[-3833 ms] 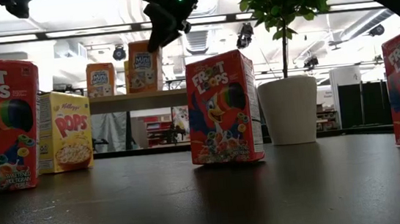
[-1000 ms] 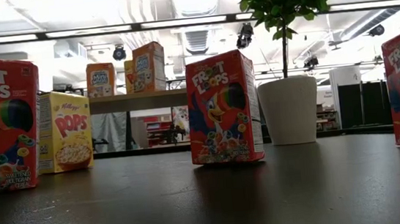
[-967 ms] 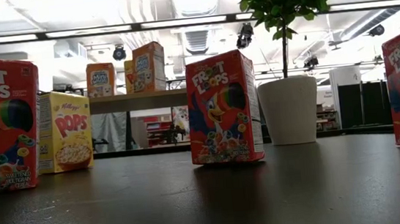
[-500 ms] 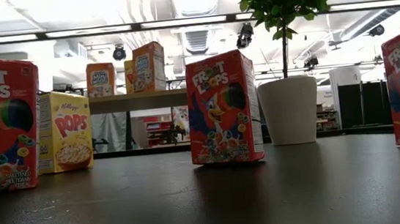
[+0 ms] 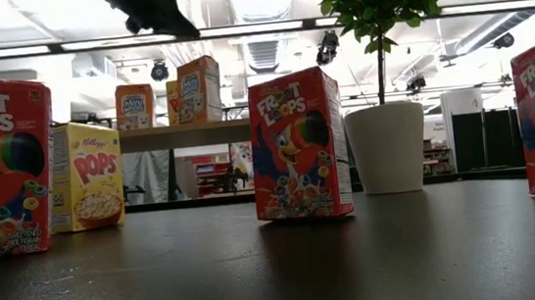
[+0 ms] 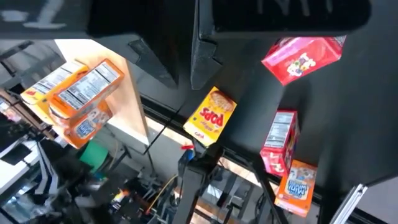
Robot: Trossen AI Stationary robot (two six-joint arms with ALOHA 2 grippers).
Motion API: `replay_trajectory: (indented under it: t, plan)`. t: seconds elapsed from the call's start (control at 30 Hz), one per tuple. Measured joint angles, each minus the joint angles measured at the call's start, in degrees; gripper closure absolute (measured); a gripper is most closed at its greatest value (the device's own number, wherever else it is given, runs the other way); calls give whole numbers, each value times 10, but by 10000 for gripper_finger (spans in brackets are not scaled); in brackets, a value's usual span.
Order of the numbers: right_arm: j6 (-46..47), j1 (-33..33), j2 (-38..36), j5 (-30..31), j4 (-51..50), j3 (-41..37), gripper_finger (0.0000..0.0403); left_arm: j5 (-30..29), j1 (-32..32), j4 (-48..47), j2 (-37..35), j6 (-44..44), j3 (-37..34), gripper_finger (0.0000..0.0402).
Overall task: Stack cereal on shelf
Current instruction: Put the top orange cereal box on the shelf
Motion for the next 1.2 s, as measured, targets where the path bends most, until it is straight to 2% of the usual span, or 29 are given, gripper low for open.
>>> replay_trajectory:
  t: [0.27,0.4,0.57,0.73,1.2]
  plan:
    - [-7,0,-14,0,6,-10,370,-4,26,24,53,-5,0,402]
    - [-11,0,-7,2,6,-11,369,-41,26,27,65,-22,0,402]
    - [-11,0,-6,2,8,-11,369,-55,26,-1,64,-69,0,402]
    - [-5,0,-6,2,7,-11,369,-105,26,-37,56,-111,0,402]
    - [-4,0,-5,2,5,-12,369,-159,26,-134,10,-166,0,402]
